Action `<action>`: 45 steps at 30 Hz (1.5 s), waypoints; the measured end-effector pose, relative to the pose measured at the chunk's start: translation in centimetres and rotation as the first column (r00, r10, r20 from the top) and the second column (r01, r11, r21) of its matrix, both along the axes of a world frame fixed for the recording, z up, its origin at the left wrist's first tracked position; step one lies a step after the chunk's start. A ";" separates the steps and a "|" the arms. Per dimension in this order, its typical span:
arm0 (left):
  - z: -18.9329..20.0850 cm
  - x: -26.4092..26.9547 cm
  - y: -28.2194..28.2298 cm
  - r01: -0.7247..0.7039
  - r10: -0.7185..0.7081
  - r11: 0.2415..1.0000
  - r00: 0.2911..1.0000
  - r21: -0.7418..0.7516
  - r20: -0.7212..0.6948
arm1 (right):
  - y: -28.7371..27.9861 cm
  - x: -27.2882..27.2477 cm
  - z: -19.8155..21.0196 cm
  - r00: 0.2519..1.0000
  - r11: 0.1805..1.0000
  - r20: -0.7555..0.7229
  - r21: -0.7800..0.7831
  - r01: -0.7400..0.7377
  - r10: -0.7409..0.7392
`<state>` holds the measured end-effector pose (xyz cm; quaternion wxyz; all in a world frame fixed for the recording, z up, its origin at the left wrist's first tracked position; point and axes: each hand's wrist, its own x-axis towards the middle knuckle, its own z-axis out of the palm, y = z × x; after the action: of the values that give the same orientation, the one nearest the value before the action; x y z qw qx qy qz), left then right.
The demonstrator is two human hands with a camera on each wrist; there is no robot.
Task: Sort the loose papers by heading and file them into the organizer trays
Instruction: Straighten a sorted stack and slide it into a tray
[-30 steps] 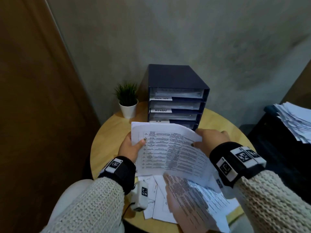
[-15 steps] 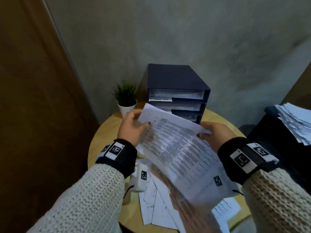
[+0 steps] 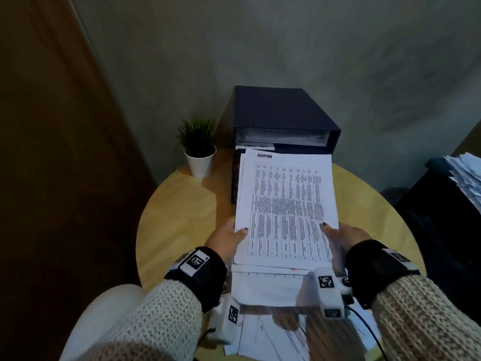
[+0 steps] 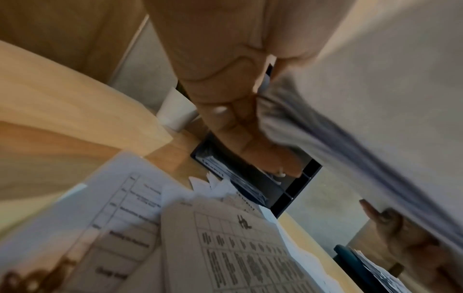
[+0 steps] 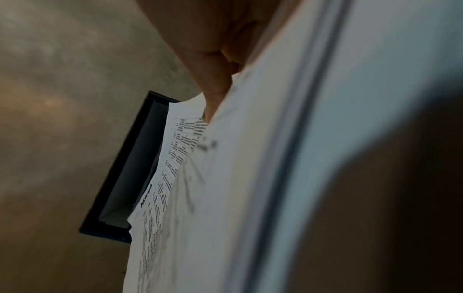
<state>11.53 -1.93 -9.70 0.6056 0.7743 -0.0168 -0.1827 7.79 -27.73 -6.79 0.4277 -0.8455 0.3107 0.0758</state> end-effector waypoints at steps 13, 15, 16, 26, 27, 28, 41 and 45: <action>-1.2 3.0 -0.3 0.061 -0.054 0.995 0.995 0.078 -0.085 | -0.2 4.0 -1.3 0.972 0.928 0.107 0.336 0.162 -0.209; -1.0 3.8 -0.3 0.066 -0.057 0.988 0.996 0.141 -0.065 | -0.2 5.1 -0.6 0.965 0.908 0.135 0.389 0.158 -0.226; -0.8 4.3 -0.4 0.054 -0.047 0.982 0.998 0.183 -0.042 | 0.0 5.4 -0.1 0.968 0.898 0.145 0.422 0.125 -0.203; 2.5 8.7 -2.8 -0.048 0.032 0.959 0.998 0.280 0.059 | -1.9 5.5 -0.8 0.995 0.800 0.096 0.595 -0.078 0.026; 2.8 9.1 -3.2 -0.054 0.042 0.966 0.998 0.252 0.049 | -2.1 5.8 -0.7 0.992 0.773 0.115 0.634 -0.031 -0.055; 3.1 9.4 -3.6 -0.069 0.063 0.980 0.997 0.187 0.038 | -2.2 6.4 -0.6 0.981 0.741 0.129 0.671 0.022 -0.145; 8.0 13.3 -6.2 -0.309 0.160 0.830 0.929 -0.464 -0.333 | 0.2 12.0 1.9 0.812 0.423 0.262 0.906 -0.020 -0.521; 6.9 13.8 -6.5 -0.300 0.216 0.834 0.950 -0.463 -0.226 | 0.3 12.4 1.5 0.836 0.445 0.297 0.893 -0.072 -0.461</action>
<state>25.30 -8.45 -2.80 0.8010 0.5717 0.0923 -0.1518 20.19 -27.40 -5.24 0.8695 -0.4473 0.2031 -0.0504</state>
